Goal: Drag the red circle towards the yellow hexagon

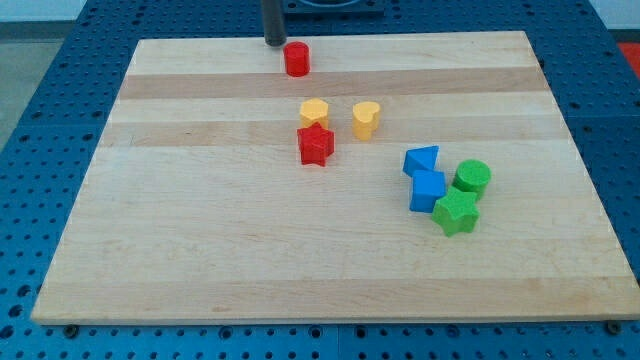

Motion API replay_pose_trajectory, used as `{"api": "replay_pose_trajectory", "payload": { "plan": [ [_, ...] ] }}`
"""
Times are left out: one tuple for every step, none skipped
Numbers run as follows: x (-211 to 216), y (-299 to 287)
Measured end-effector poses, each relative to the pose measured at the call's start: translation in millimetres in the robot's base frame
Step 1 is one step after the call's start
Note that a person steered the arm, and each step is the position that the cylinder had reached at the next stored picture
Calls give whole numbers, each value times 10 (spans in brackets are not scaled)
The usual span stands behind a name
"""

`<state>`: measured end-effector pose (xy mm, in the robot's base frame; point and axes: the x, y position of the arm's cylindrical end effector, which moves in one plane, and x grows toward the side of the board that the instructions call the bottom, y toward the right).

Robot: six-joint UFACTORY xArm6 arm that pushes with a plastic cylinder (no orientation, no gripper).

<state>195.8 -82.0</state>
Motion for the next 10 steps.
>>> {"api": "replay_pose_trajectory", "payload": {
  "plan": [
    [64,219],
    [189,348],
    [428,374],
    [442,374],
    [395,348],
    [396,299],
    [440,244],
    [450,56],
    [603,11],
    [743,78]
  ]
}}
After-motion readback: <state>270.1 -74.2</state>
